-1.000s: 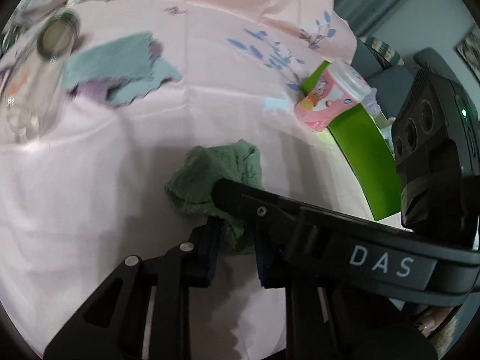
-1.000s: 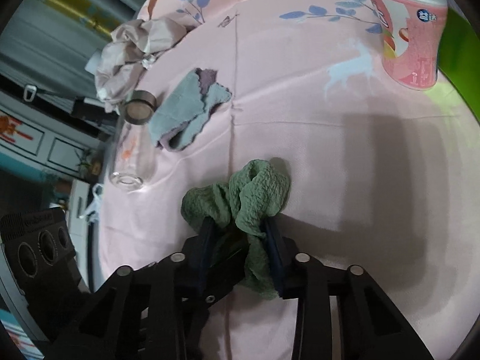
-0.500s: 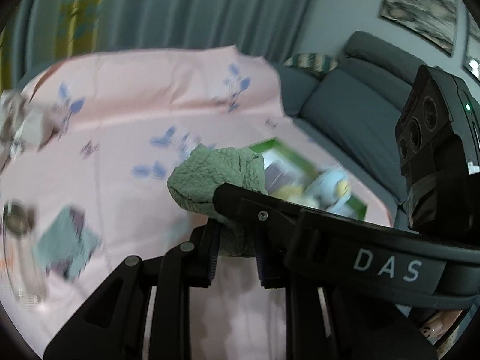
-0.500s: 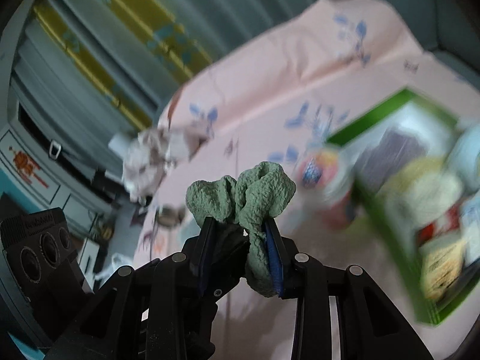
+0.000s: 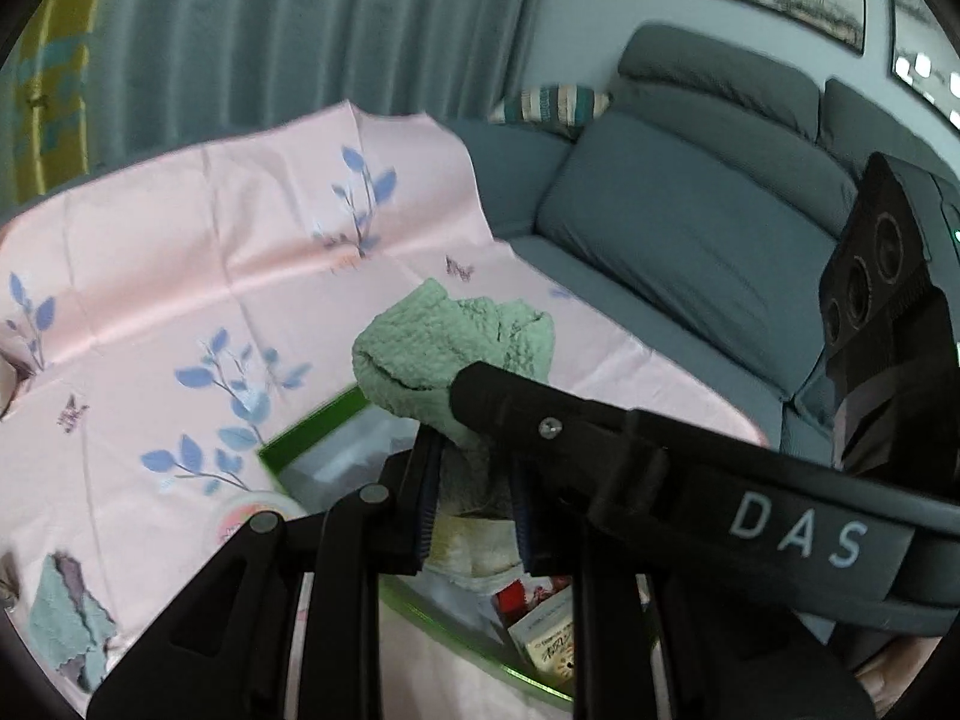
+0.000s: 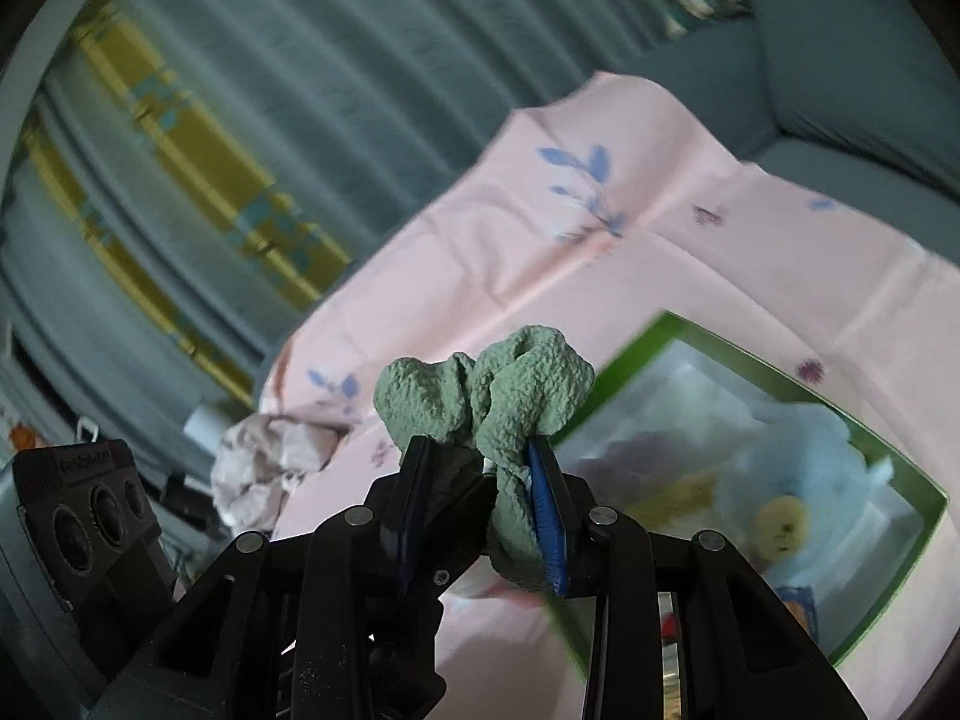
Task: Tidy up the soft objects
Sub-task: 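Carry the green towel over the box and lower it inside, then open the right gripper and withdraw it from the box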
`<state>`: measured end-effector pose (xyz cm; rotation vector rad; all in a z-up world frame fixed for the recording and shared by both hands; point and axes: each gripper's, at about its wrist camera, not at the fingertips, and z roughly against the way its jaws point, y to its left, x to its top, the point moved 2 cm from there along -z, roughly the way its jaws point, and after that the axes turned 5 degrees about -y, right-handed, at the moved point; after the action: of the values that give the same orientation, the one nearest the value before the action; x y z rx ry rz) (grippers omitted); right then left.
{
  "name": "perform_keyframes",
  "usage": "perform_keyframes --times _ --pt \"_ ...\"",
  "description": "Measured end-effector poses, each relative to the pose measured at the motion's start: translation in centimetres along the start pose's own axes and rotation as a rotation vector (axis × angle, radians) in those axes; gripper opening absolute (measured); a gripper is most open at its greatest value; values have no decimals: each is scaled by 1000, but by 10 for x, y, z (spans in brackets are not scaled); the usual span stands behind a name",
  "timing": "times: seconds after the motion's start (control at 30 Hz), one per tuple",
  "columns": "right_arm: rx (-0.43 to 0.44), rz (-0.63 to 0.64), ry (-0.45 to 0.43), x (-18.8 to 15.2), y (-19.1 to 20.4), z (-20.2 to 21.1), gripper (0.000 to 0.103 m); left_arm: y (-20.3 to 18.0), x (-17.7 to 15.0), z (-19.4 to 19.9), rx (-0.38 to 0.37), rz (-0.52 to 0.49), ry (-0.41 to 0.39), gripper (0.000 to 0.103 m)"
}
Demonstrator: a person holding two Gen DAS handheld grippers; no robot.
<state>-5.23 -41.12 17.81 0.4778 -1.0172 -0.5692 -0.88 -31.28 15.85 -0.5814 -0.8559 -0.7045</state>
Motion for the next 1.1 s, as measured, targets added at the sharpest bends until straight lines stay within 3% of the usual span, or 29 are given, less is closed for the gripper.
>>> perform_keyframes --times 0.23,0.4,0.57,0.63,0.77,0.97,1.1 --pt "-31 -104 16 -4 -41 -17 36 -1 -14 -41 55 -13 63 18" --pt "-91 -149 19 -4 -62 -23 35 -1 -20 -52 43 1 95 23" --pt "-105 -165 -7 -3 -68 -16 36 -9 -22 -46 43 -35 85 47" --pt "-116 -167 -21 -2 -69 -13 36 -8 -21 -39 43 -28 81 63" --pt "-148 -158 -29 -1 -68 -8 35 -7 -20 -26 37 -11 76 66" --pt "-149 -136 -45 1 -60 6 36 -4 -16 -5 46 -2 62 86" --pt "-159 -100 -54 1 -49 12 55 4 -16 8 71 15 55 91"
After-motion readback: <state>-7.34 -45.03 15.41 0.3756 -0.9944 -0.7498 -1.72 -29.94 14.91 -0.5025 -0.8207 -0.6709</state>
